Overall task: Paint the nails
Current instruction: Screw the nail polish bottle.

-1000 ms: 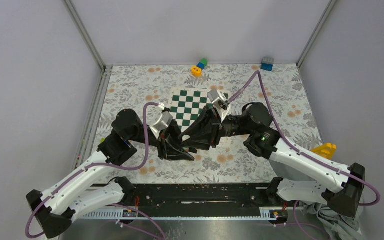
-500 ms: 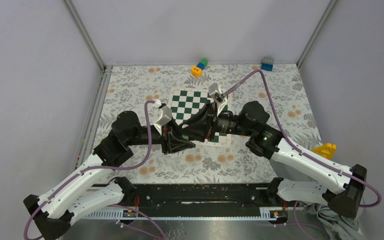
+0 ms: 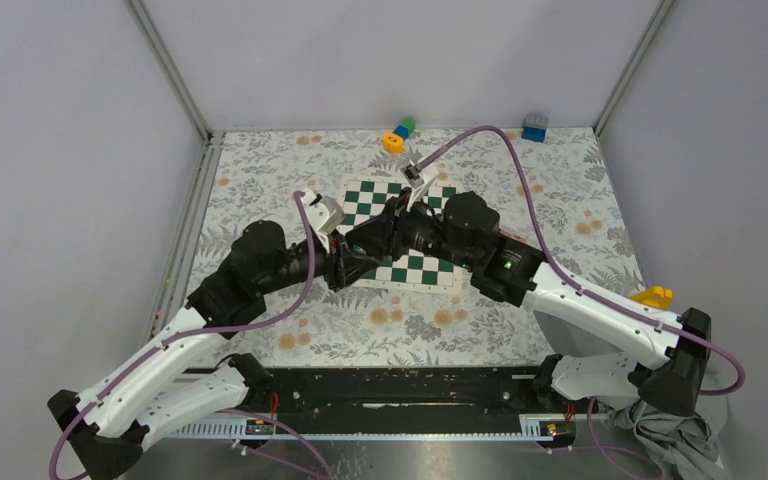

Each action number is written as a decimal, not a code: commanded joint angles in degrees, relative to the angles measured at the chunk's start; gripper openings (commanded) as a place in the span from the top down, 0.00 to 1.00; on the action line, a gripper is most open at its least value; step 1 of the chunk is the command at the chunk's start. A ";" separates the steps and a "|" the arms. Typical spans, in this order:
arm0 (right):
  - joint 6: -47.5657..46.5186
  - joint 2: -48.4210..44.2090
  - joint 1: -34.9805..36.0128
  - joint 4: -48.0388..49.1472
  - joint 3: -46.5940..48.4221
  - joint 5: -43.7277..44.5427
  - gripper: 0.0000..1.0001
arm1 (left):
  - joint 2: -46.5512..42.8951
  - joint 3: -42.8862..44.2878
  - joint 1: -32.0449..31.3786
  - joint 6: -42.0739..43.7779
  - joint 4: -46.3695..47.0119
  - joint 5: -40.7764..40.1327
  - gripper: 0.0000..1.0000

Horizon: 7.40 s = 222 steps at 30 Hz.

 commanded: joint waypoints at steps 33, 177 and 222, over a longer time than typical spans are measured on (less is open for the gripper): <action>-1.98 -9.57 -4.28 -4.27 3.58 3.64 0.17 | 0.07 2.67 -1.45 4.36 5.17 -1.36 1.00; 6.91 -10.57 -2.96 35.37 -10.31 -39.63 0.37 | 4.53 0.98 -4.13 -8.51 24.96 44.70 1.00; 4.23 -1.68 -1.35 3.84 -9.75 -0.61 1.00 | 1.14 2.85 3.14 6.78 4.62 0.29 1.00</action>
